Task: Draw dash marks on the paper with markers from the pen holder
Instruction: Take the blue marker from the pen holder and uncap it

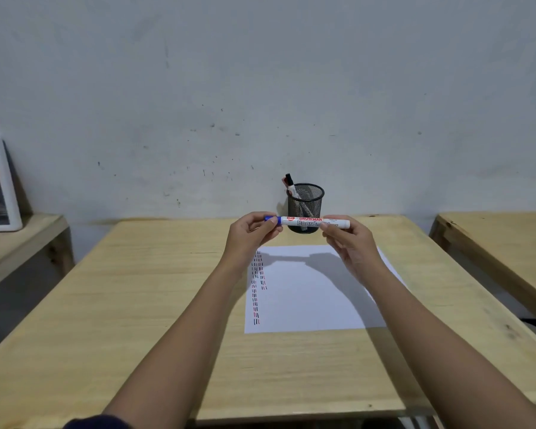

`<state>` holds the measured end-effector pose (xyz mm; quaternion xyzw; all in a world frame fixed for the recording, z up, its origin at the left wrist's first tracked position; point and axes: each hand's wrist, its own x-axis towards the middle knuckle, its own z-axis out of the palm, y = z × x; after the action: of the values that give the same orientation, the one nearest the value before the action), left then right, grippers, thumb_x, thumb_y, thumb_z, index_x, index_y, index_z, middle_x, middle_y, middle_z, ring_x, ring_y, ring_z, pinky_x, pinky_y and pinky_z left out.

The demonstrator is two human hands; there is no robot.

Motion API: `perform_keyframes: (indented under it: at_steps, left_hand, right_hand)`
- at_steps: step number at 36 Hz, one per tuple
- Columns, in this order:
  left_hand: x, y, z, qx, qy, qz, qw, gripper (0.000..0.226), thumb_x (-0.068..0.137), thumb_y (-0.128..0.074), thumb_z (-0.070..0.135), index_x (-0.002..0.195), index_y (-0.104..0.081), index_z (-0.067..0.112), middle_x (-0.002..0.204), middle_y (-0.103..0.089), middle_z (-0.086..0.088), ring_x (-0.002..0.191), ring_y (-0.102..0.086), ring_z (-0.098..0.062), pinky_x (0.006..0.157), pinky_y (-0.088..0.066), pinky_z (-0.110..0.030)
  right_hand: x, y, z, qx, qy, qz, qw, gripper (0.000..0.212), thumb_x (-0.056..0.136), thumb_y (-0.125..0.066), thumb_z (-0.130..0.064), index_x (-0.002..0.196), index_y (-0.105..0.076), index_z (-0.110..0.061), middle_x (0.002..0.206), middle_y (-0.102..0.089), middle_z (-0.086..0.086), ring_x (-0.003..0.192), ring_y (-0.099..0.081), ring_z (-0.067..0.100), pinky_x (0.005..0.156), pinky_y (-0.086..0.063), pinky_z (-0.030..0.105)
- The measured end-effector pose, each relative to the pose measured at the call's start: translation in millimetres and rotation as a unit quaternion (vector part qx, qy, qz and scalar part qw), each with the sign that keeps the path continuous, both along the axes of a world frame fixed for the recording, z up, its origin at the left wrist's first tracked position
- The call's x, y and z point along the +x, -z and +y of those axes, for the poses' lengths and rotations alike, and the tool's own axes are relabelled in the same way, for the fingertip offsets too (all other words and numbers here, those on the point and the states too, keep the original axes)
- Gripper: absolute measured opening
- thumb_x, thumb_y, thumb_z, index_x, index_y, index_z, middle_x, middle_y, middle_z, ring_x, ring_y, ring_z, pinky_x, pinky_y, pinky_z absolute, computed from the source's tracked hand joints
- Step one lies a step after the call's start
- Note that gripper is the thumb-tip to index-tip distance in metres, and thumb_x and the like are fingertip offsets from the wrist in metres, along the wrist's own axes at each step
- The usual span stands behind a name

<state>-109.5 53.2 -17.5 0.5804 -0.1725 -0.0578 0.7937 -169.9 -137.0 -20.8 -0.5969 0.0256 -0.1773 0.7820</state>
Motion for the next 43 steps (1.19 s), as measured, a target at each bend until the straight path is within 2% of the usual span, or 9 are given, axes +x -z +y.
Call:
perform_keyframes:
  at_steps: [3,6,12,16,21,31,33,37,43]
  left_hand:
    - [-3,2,-5,0.001,0.006,-0.004,1.000,0.007,0.087,-0.059,-0.001,0.091,-0.064,0.004,0.085,-0.067,-0.013,0.070,-0.071,-0.009,0.075,-0.056,-0.015]
    - [-4,4,-10,0.044,0.009,-0.038,0.998,0.008,0.089,-0.057,-0.001,0.093,-0.063,0.003,0.081,-0.066,-0.012,0.068,-0.069,-0.006,0.075,-0.056,-0.015]
    - [-2,4,-10,0.134,-0.010,-0.104,0.985,0.011,0.092,-0.053,0.003,0.099,-0.062,0.003,0.075,-0.063,-0.006,0.059,-0.061,0.002,0.071,-0.052,-0.013]
    - [0,5,-2,0.193,-0.024,-0.132,0.972,0.011,0.092,-0.053,0.005,0.095,-0.063,0.006,0.069,-0.061,-0.002,0.055,-0.057,0.003,0.067,-0.049,-0.013]
    - [0,5,4,0.205,-0.024,-0.138,0.969,0.013,0.092,-0.052,0.003,0.097,-0.064,0.003,0.068,-0.061,-0.002,0.053,-0.057,0.003,0.063,-0.048,-0.012]
    - [10,14,42,0.185,-0.058,-0.086,0.977,0.015,0.091,-0.057,0.008,0.081,-0.067,0.010,0.069,-0.062,-0.004,0.055,-0.058,0.001,0.066,-0.049,-0.016]
    - [14,18,49,0.257,-0.077,-0.074,0.960,0.016,0.089,-0.058,0.009,0.075,-0.066,0.013,0.067,-0.058,-0.004,0.052,-0.056,0.000,0.063,-0.045,-0.016]
    - [19,31,57,0.430,-0.129,-0.051,0.892,0.012,0.083,-0.056,0.009,0.079,-0.060,-0.002,0.073,-0.053,-0.004,0.057,-0.049,-0.016,0.057,-0.040,-0.025]
    - [22,33,54,0.554,-0.144,-0.067,0.817,0.009,0.081,-0.053,0.010,0.076,-0.051,0.004,0.090,-0.056,-0.015,0.065,-0.043,-0.027,0.060,-0.033,-0.029]
  right_hand:
    - [2,3,14,0.178,-0.001,0.009,0.984,0.009,0.084,-0.063,-0.002,0.083,-0.064,-0.011,0.063,-0.063,-0.006,0.057,-0.060,0.002,0.057,-0.050,0.009]
    - [4,5,27,0.249,-0.018,0.015,0.968,0.006,0.087,-0.060,-0.005,0.084,-0.063,-0.009,0.064,-0.064,-0.005,0.058,-0.061,0.003,0.059,-0.053,0.010]
    - [11,5,39,0.228,-0.054,0.013,0.972,0.007,0.090,-0.058,-0.011,0.088,-0.062,-0.005,0.078,-0.061,0.002,0.063,-0.064,0.004,0.068,-0.054,0.011]
    - [12,4,43,0.201,-0.043,0.017,0.978,0.013,0.091,-0.056,-0.010,0.082,-0.062,-0.003,0.068,-0.060,-0.001,0.058,-0.062,0.004,0.067,-0.054,0.011]
    - [14,4,49,0.189,-0.040,0.004,0.981,0.016,0.092,-0.053,-0.006,0.079,-0.061,-0.003,0.057,-0.061,-0.004,0.053,-0.059,0.005,0.061,-0.052,0.011]
    - [16,1,26,0.213,-0.023,-0.041,0.976,0.012,0.092,-0.052,-0.004,0.084,-0.060,-0.003,0.064,-0.067,-0.004,0.059,-0.060,0.005,0.063,-0.052,0.010]
    - [14,2,22,0.212,-0.009,-0.035,0.977,0.011,0.092,-0.052,-0.005,0.083,-0.060,-0.004,0.062,-0.068,-0.006,0.059,-0.061,0.004,0.064,-0.052,0.010]
    - [14,6,22,0.210,0.012,-0.015,0.977,0.014,0.092,-0.054,-0.006,0.079,-0.059,-0.007,0.059,-0.067,-0.008,0.057,-0.062,0.004,0.062,-0.053,0.010]
    - [16,15,27,0.161,0.018,0.020,0.987,0.014,0.092,-0.055,-0.008,0.079,-0.058,-0.007,0.056,-0.064,-0.006,0.053,-0.058,0.003,0.059,-0.052,0.010]
